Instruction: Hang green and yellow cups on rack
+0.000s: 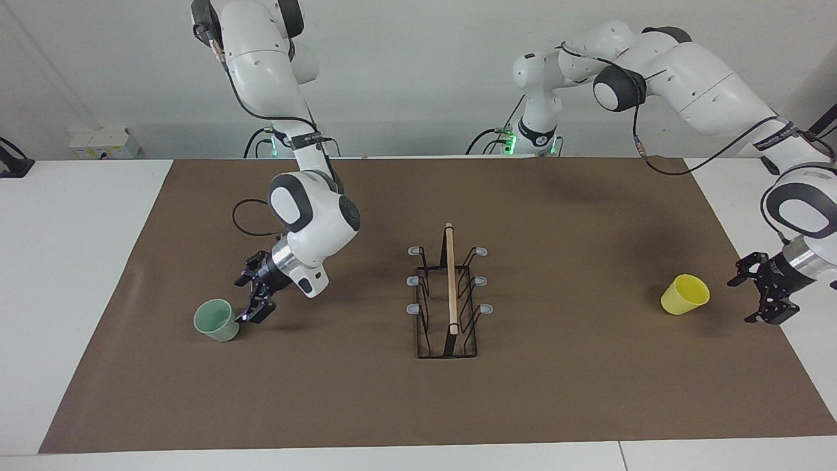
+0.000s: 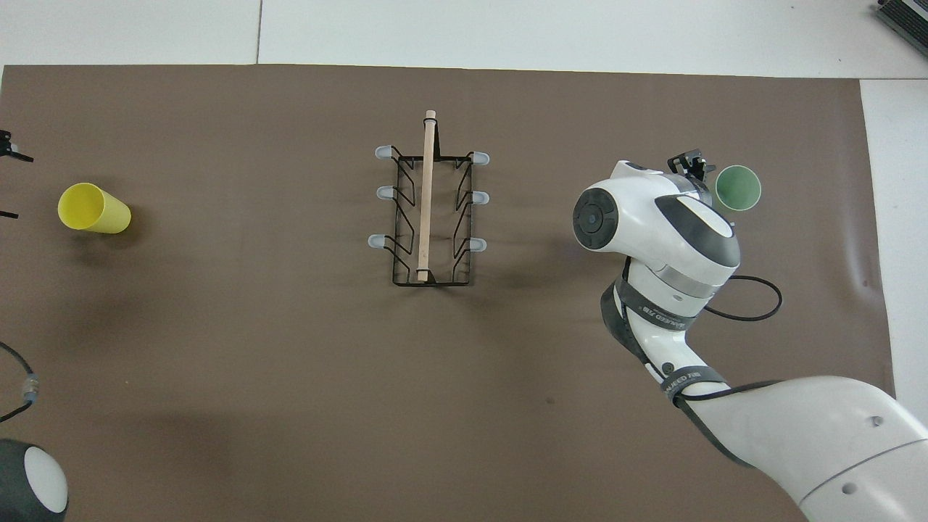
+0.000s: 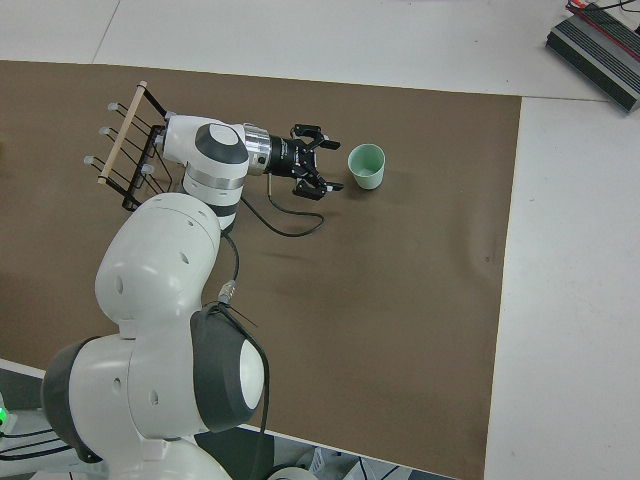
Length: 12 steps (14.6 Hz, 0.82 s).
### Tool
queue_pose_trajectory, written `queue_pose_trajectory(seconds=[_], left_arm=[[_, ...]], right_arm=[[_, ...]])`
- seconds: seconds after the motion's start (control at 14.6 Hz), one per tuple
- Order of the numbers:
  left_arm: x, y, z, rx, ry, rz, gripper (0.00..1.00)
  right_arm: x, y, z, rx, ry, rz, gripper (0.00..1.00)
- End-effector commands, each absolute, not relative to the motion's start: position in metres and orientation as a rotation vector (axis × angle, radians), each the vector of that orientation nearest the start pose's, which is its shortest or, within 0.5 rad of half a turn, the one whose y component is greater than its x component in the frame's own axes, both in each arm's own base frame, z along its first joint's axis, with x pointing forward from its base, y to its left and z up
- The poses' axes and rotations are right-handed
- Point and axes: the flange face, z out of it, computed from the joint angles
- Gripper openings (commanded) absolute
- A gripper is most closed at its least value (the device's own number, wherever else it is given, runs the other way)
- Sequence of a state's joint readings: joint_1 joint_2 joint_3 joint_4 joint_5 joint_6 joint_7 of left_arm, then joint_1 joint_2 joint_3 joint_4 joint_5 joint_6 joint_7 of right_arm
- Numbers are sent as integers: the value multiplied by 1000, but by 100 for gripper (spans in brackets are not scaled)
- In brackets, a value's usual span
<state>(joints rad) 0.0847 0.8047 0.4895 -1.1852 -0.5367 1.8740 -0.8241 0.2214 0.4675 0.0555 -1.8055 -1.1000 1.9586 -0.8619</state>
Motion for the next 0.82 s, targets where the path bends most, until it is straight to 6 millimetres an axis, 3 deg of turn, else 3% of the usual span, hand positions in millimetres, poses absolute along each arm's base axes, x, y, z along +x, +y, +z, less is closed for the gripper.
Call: queue_pose_trajectory(seconds=[0.0,0.07,0.55,0.76], left_arm=[[691,283,320,-2377,-2347,119,100],[683,289,320,-2355,-2422,168,100],[619,271,286,-2205,-2815,655,100],[607,264,274,-2108,-3011,720,100]], right_arm=[[633,112,274,1462,1709,-601,100],[633,113,268,1457,1715,-581,100],[635,100,242,1341,1750,-553,100],[636,85,238,1300,1746,-554,100]])
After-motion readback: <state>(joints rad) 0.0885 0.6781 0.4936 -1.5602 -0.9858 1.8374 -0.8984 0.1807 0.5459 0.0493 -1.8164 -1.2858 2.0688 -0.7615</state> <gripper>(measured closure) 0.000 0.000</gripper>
